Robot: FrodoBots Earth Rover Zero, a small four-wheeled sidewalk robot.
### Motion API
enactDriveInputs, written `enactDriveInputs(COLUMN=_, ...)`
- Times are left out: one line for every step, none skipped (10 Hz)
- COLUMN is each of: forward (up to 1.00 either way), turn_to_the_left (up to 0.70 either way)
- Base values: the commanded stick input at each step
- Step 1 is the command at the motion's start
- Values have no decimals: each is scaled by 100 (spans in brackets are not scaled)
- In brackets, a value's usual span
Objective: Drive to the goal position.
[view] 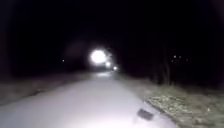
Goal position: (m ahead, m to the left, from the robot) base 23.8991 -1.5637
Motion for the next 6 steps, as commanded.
enactDriveInputs(forward=100, turn_to_the_left=1)
enactDriveInputs(forward=100, turn_to_the_left=0)
enactDriveInputs(forward=100, turn_to_the_left=0)
enactDriveInputs(forward=100, turn_to_the_left=0)
enactDriveInputs(forward=100, turn_to_the_left=0)
enactDriveInputs(forward=100, turn_to_the_left=0)
